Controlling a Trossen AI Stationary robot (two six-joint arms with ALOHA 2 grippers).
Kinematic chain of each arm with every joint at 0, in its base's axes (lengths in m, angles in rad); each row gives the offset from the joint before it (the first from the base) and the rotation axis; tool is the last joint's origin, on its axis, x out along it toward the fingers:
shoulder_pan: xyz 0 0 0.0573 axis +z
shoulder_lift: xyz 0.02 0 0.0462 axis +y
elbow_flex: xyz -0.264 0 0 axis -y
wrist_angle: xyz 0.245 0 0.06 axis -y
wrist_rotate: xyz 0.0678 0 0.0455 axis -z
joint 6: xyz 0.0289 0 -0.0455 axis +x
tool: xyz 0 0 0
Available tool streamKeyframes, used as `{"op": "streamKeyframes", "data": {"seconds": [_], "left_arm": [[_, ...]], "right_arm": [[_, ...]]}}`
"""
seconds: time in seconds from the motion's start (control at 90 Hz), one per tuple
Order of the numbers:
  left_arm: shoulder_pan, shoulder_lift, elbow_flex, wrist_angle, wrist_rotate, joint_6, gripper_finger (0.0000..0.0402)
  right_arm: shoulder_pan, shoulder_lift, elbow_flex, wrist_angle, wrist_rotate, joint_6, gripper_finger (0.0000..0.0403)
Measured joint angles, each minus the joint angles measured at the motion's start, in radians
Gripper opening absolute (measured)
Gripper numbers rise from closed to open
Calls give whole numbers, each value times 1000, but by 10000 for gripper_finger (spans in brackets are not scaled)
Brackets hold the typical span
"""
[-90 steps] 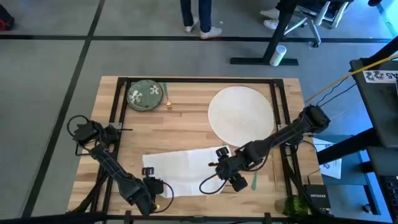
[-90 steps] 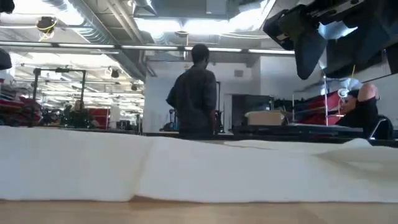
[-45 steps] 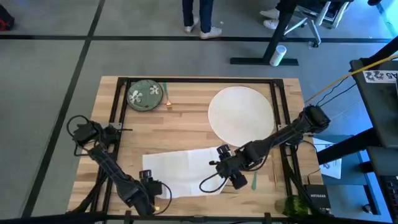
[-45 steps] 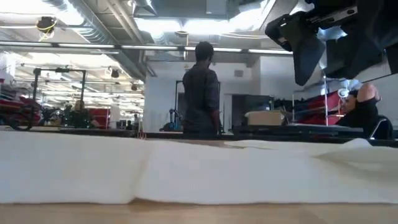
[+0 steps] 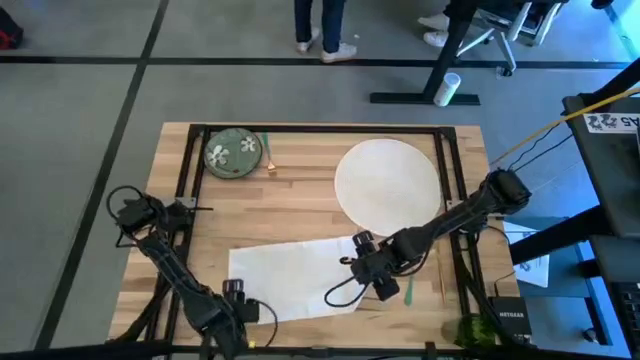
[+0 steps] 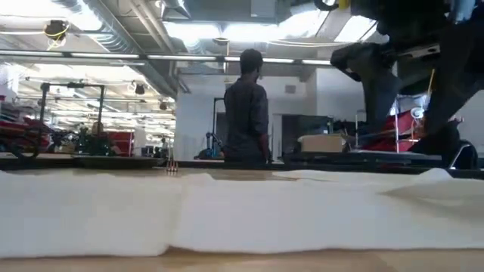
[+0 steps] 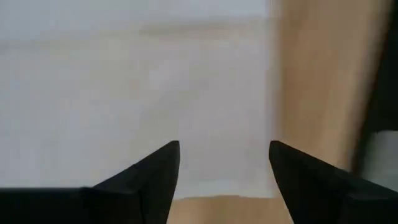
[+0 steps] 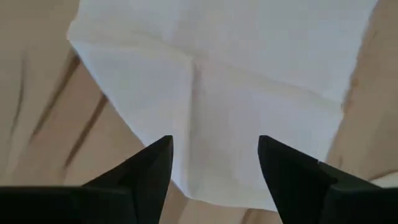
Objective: Set table place
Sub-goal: Fold the white table napkin
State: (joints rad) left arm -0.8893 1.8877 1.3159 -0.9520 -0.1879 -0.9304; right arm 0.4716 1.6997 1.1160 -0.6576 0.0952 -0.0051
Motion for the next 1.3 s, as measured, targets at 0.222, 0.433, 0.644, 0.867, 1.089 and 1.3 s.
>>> {"op": "streamKeyframes", "data": {"seconds": [0.222, 0.433, 0.644, 0.867, 1.089, 1.3], "left_arm": [[96, -1, -24, -145, -182, 124, 233], [173, -1, -134, 9, -128, 194, 233], [197, -7, -176, 48, -127, 188, 233], [204, -5, -177, 46, -127, 156, 233], [204, -3, -178, 47, -129, 145, 233], [209, -5, -220, 62, -133, 93, 233]], "right_arm": [[-46, 10, 0, 78, -146, -51, 200], [-84, 55, 0, 76, -272, -108, 180], [-115, 86, 0, 63, -321, -126, 179], [-146, 150, 0, 51, -441, -157, 179], [-134, 170, 0, 36, -591, -164, 179], [-73, 169, 0, -51, -638, -159, 179]]}}
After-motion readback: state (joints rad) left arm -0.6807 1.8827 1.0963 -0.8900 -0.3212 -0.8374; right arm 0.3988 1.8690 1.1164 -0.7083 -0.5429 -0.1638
